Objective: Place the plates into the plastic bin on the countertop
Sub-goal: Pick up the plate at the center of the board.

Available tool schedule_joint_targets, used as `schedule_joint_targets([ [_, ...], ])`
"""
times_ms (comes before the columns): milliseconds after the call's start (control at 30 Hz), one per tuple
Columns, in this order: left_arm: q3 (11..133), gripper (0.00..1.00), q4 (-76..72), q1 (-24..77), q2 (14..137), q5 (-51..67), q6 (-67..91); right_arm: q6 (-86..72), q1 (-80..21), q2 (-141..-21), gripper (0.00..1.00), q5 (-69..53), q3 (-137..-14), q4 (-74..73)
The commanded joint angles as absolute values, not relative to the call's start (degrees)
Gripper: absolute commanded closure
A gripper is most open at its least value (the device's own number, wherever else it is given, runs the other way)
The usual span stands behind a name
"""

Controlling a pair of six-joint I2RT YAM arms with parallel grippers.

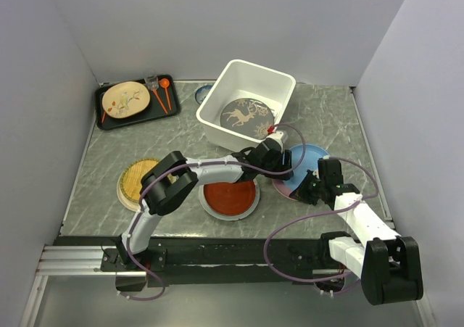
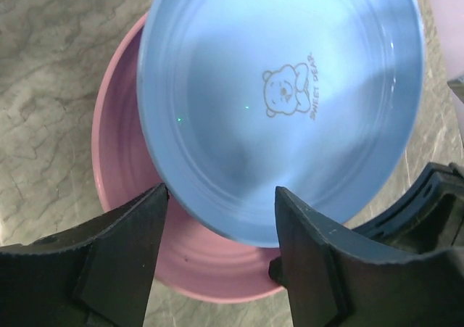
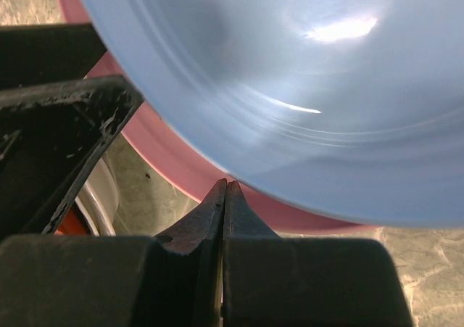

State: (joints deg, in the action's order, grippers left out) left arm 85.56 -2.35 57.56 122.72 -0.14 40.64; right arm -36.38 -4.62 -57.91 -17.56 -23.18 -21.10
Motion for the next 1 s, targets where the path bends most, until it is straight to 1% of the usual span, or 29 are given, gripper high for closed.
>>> schedule_joint_targets([
  [0, 86.31, 0.35, 2.81, 57.48, 126.38, 0.44, 42.45, -36.30, -5.10, -56.69, 1.00, -18.19, -22.76, -20.92],
  [167, 88.94, 0.40, 5.70, 57.66, 129.02, 0.44, 42.10, -36.39, -5.10, -56.51, 1.00, -18.28, -22.76, -20.83],
  [200, 89.38, 0.43, 6.23, 57.83, 129.46, 0.79, 42.10, -36.30, -5.10, -56.34, 1.00, -18.28, -22.76, -20.92],
  [367, 91.76, 0.46, 8.17, 58.18, 132.01, 1.84, 42.19, -36.39, -5.10, -56.16, 1.00, -18.37, -22.68, -20.65],
  [400, 92.19, 0.51, 8.17, 58.27, 132.27, 2.19, 42.19, -36.30, -5.10, -56.16, 1.00, -18.46, -22.76, -20.65],
  [433, 92.28, 0.53, 8.26, 58.18, 132.62, 2.37, 42.19, -36.30, -5.01, -56.25, 1.00, -18.46, -22.68, -20.57],
  [533, 93.25, 0.57, 9.05, 58.45, 134.12, 2.90, 42.19, -36.21, -5.01, -56.42, 1.00, -18.54, -22.76, -20.57],
  [667, 93.34, 0.60, 9.32, 58.36, 134.56, 2.73, 42.19, -36.21, -5.10, -56.25, 1.00, -18.55, -22.68, -20.39],
  [767, 93.16, 0.72, 8.70, 58.45, 134.56, 3.60, 42.28, -36.30, -5.10, -56.34, 1.00, -18.63, -22.67, -20.39],
  [800, 93.08, 0.80, 8.44, 58.45, 134.47, 3.69, 42.19, -36.12, -5.10, -56.42, 1.00, -18.63, -22.76, -20.48],
  [867, 93.16, 0.90, 8.35, 58.36, 134.39, 4.04, 42.10, -36.12, -5.10, -56.34, 1.00, -18.81, -22.68, -20.22],
  [900, 93.16, 0.99, 8.35, 58.45, 134.47, 4.13, 41.84, -36.12, -5.01, -56.42, 1.00, -18.90, -22.68, -20.30],
  [967, 93.16, 0.99, 8.53, 58.45, 134.21, 4.04, 41.84, -36.21, -5.10, -56.43, 1.00, -18.98, -22.59, -19.87],
])
